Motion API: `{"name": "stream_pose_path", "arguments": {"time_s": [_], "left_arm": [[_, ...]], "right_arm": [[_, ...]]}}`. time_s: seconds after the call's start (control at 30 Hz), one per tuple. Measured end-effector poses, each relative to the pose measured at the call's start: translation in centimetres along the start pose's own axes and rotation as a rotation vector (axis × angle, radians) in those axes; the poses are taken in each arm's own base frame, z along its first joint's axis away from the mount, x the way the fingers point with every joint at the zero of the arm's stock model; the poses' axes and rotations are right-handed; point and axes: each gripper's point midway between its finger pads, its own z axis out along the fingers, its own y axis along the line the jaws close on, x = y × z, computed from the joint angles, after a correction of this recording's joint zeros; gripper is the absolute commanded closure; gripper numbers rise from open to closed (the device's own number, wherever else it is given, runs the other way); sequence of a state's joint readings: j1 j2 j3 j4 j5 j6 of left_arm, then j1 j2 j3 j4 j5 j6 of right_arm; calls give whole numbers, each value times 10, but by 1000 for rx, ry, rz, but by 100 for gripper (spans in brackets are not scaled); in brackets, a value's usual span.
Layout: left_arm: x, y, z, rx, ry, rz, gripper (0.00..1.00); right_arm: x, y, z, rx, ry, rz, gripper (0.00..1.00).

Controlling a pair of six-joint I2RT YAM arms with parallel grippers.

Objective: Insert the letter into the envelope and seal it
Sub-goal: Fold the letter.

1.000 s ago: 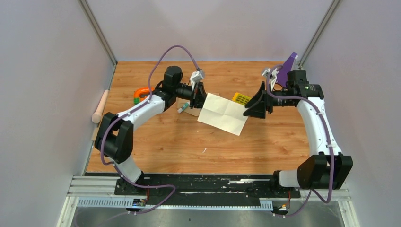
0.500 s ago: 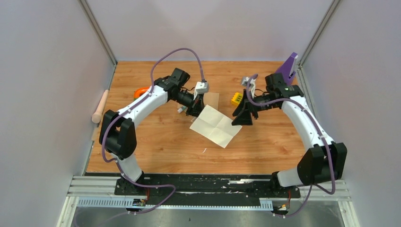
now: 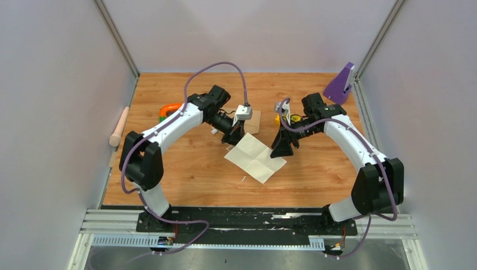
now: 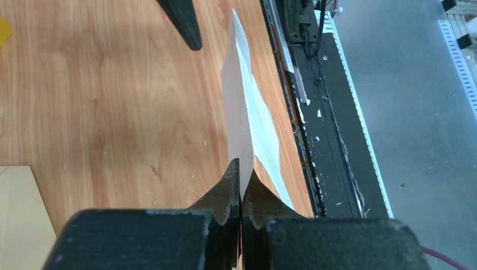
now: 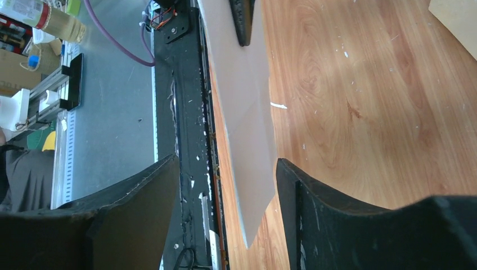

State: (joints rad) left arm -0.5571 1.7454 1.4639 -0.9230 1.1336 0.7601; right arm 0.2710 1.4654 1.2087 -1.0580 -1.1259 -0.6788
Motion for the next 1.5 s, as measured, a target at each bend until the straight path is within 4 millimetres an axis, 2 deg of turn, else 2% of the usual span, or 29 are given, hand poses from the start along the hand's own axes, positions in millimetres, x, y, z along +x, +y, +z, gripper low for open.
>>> {"name": "stream_pose_path", "arguments": {"time_s": [0.4,0.5,0.63,0.77,0.8,0.93,0.97,1.07,1.1,1.13,1.17,1.2,1.23,1.27,1.3,1.33,1.4,1.5], "left_arm": [[-5,-8,14,51,40,36,100],[-3,-7,15,40,49,39,100],[1,-6,15,20,57,36,100],[-4,-8,13,10,46,45,100],[-6,-8,12,7,42,51,100],[-10,-8,11,1,32,57,100],[-11,-7,11,0,30,60,100],[-11,-7,12,-2,29,61,100],[-11,-7,12,-3,30,61,92],[-11,-6,11,-4,30,62,71],[-11,-6,11,-5,31,63,62],[-11,-5,11,-7,33,69,45],[-10,-5,11,-13,40,62,38],[-9,-4,11,-19,45,65,25],[-7,-2,10,-28,53,57,19],[-6,0,9,-42,63,50,8],[-6,3,4,-70,70,45,1],[-14,11,-12,-122,33,25,0]], "right_arm": [[13,-5,7,-12,16,23,46],[15,-2,11,-23,26,15,50],[16,1,13,-28,29,5,61],[18,5,12,-24,31,-10,62],[19,6,12,-24,32,-13,65],[21,6,12,-21,39,-21,95],[22,6,12,-20,41,-21,100],[22,5,12,-17,44,-24,100],[22,5,12,-17,44,-24,100],[22,5,12,-16,44,-25,100],[22,5,12,-16,44,-26,100],[22,5,12,-16,44,-27,100],[23,5,12,-14,46,-27,100],[23,4,12,-12,47,-27,100],[23,4,12,-10,49,-27,100],[23,4,12,-7,50,-28,100],[23,3,11,-3,52,-31,100],[23,4,11,1,51,-38,100]]}}
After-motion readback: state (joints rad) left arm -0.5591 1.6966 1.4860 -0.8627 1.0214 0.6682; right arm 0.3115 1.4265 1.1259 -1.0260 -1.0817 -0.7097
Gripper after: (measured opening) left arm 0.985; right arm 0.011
